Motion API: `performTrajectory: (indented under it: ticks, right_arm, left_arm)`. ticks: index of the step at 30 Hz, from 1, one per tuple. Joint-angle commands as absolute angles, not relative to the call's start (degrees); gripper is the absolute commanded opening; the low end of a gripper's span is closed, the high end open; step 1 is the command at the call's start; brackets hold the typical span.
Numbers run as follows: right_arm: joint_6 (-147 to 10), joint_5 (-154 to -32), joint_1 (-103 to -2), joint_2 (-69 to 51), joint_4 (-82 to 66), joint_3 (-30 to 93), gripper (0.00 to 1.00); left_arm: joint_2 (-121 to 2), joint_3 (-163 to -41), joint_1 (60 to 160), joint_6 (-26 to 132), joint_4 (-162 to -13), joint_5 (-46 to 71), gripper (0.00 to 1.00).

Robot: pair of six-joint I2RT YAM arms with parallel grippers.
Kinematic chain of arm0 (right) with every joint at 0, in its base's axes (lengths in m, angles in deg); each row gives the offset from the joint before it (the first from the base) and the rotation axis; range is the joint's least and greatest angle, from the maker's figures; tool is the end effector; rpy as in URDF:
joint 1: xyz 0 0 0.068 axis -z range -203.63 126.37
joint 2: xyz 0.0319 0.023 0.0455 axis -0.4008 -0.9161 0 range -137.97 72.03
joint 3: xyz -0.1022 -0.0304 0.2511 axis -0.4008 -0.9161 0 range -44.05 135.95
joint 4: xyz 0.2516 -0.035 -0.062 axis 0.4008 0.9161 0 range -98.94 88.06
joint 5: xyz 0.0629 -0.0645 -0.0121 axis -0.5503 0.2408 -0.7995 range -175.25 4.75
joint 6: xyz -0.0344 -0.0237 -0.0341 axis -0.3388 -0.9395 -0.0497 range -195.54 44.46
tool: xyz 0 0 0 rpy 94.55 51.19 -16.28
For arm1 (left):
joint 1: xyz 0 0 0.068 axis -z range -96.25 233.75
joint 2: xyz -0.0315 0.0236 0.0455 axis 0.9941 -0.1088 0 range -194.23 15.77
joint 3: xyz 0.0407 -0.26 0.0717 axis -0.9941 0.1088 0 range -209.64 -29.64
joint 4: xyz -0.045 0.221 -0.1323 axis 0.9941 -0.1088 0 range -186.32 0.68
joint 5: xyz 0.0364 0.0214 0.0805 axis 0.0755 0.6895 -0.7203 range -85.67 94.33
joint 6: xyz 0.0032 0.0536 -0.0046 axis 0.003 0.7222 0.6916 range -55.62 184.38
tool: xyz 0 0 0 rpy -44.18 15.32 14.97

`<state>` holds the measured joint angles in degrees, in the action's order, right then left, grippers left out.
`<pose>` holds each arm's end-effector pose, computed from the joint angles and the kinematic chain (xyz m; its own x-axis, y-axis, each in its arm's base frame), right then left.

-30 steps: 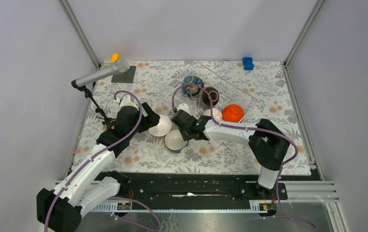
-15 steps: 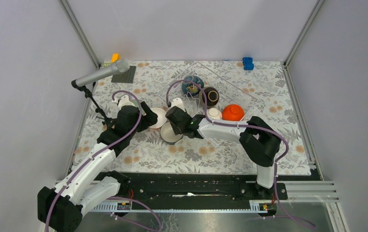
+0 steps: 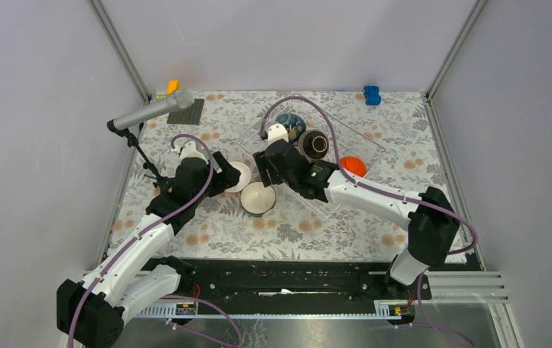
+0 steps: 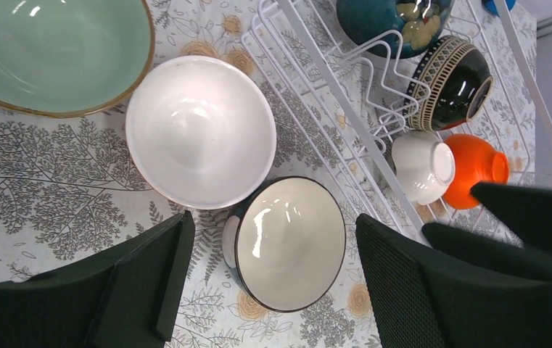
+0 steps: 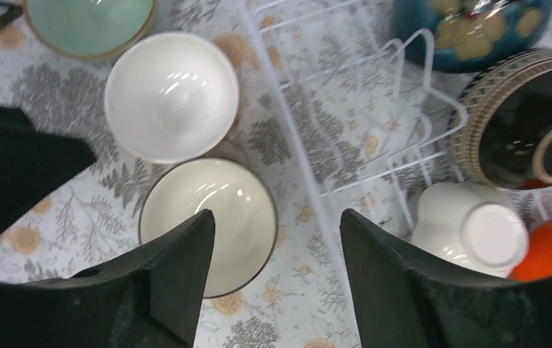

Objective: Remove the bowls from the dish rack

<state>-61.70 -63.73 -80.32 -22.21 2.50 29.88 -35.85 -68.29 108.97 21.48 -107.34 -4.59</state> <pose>0.2204 0.3114 0.2916 -0.4256 -0.2423 -0.8719 -0.5194 0.8544 0.0161 0.1850 -0.0810 0.2678 -0.5458 -0.4863 -0.6824 -0.0968 0.8455 -0.5251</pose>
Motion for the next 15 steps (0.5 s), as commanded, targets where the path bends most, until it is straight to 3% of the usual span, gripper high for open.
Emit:
performTrajectory:
  ticks: [1, 11, 15]
  right_arm:
    - [-62.64, -63.27, -74.44, -20.49, 7.18, 33.34, 0.72]
    - [-62.07, -66.98, -56.85, -16.74, 14.06, 31.38, 0.78]
    - [-64.09, -69.13, -54.08, -17.4, 14.35, 31.07, 0.78]
  left_arm:
    - [-35.92, -71.03, 108.71, 22.45, -103.92, -1.73, 0.87]
    - [-33.95, -69.57, 108.71, 23.78, -102.29, 1.71, 0.87]
    - [-33.56, -69.0, 108.71, 23.68, -101.39, 2.82, 0.87]
